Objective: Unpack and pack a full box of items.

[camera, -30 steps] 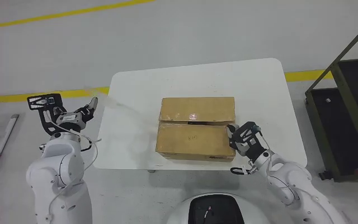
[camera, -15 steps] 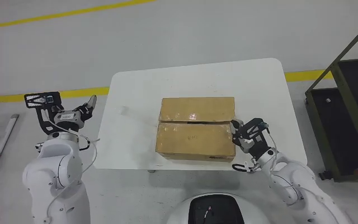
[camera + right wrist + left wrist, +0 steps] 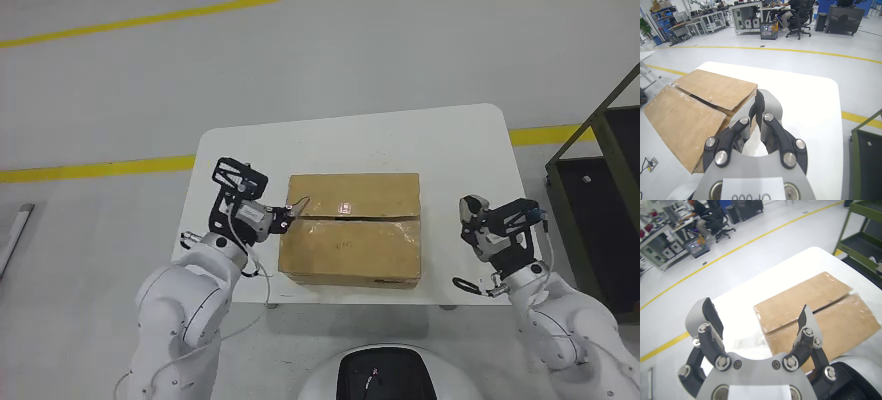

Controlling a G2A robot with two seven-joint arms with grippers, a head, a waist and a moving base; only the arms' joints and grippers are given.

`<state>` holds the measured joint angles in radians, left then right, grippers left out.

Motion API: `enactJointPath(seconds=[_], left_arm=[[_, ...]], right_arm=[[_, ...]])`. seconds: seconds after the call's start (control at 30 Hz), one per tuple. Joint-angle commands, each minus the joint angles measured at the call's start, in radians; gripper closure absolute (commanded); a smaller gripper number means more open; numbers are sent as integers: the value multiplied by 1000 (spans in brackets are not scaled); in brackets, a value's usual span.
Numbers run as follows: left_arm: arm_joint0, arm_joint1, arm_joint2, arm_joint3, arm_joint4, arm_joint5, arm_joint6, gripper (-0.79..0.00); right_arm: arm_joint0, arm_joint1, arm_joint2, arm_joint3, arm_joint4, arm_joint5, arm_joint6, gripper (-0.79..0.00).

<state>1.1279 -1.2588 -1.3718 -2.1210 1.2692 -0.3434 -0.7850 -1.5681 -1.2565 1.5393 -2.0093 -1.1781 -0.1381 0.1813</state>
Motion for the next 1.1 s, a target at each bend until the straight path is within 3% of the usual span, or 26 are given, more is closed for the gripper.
enactJointPath(seconds=[0.0,0.2,0.37,0.83,1.07], left_arm=[[-14,-1,85,8,36,-50,-25,-785],[-55,-15,274,71,127,-58,-51,-785],[-120,-23,365,139,259,-86,-64,-785],[-280,-46,481,344,511,-129,-48,-785],[-330,-54,513,397,634,-168,-37,-785]], right_arm=[[-15,2,25,7,9,1,-5,0],[-51,5,72,23,30,4,-21,0],[-74,6,92,23,30,4,-33,0],[-113,8,123,24,41,1,-54,0],[-117,9,128,26,43,2,-54,0]])
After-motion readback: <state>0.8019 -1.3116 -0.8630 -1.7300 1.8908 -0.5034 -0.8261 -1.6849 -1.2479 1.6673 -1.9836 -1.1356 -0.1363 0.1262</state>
